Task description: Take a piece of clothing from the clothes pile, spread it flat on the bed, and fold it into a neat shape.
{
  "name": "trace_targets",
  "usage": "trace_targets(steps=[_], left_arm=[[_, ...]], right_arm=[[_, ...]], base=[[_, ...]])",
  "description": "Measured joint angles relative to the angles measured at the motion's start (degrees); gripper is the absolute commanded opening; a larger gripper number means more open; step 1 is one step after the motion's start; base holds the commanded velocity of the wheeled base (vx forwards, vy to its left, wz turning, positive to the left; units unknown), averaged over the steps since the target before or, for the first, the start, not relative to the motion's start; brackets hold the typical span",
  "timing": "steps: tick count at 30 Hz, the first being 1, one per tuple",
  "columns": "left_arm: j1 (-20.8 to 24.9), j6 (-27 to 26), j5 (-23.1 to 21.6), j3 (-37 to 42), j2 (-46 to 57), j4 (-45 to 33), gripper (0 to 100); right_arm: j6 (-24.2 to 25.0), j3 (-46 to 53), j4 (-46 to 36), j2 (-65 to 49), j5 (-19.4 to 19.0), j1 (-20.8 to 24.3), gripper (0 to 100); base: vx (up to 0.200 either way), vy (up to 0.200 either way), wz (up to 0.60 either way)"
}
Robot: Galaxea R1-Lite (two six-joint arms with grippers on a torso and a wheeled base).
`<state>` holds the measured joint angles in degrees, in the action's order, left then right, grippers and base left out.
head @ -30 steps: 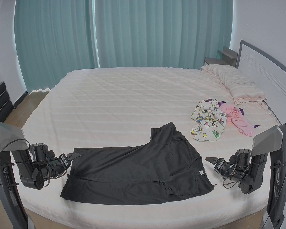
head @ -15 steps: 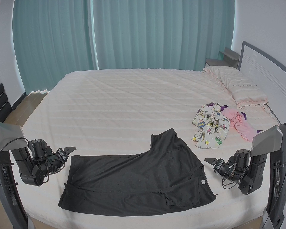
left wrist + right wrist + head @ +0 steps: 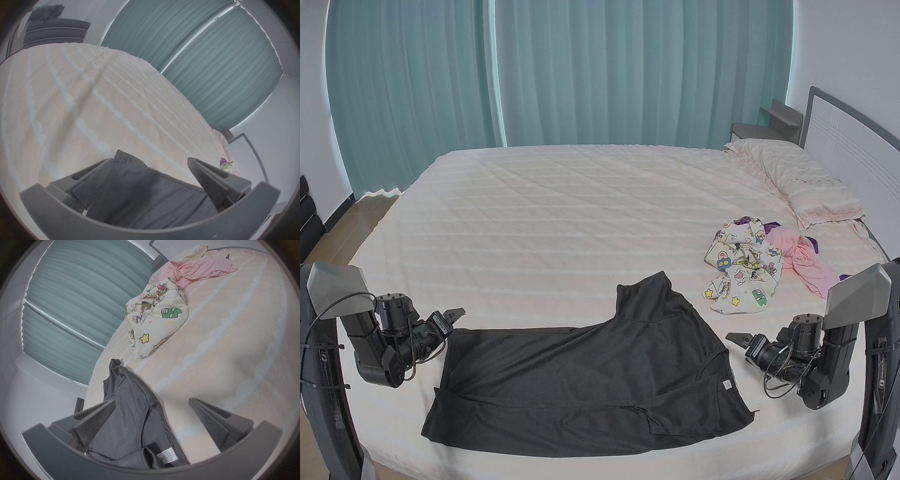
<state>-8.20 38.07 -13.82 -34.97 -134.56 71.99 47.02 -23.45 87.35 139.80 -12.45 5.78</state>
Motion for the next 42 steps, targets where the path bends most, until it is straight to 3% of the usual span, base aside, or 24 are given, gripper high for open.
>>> trace_targets(steps=[6,26,27,30,36,42], left_arm=[[0.3,-3.7,0.5,-0.5,-3.4,2.8,100],[0.6,-4.0,1.6,-3.9,-8.1,3.7,100],[0.7,-4.0,1.6,-4.2,-8.2,3.7,0],[0.9,-4.0,2.1,-4.9,-8.6,3.7,0],[1.0,-3.8,7.7,-6.5,-8.9,3.9,0],[0.9,-3.5,8.9,-7.2,-8.8,7.2,0]], right_arm=[[0.0,0.0,0.0,0.0,0.1,0.0,100],[0.0,0.0,0.0,0.0,0.2,0.0,100],[0.0,0.0,0.0,0.0,0.2,0.0,100],[-0.1,0.1,0.0,0.0,0.2,0.0,100],[-0.3,0.6,0.0,0.0,0.2,0.1,100],[-0.5,1.1,0.3,0.0,0.2,0.3,100]], base=[[0.000,0.000,0.00],[0.000,0.000,0.00],[0.000,0.000,0.00],[0.000,0.000,0.00],[0.000,0.000,0.00],[0.000,0.000,0.00]])
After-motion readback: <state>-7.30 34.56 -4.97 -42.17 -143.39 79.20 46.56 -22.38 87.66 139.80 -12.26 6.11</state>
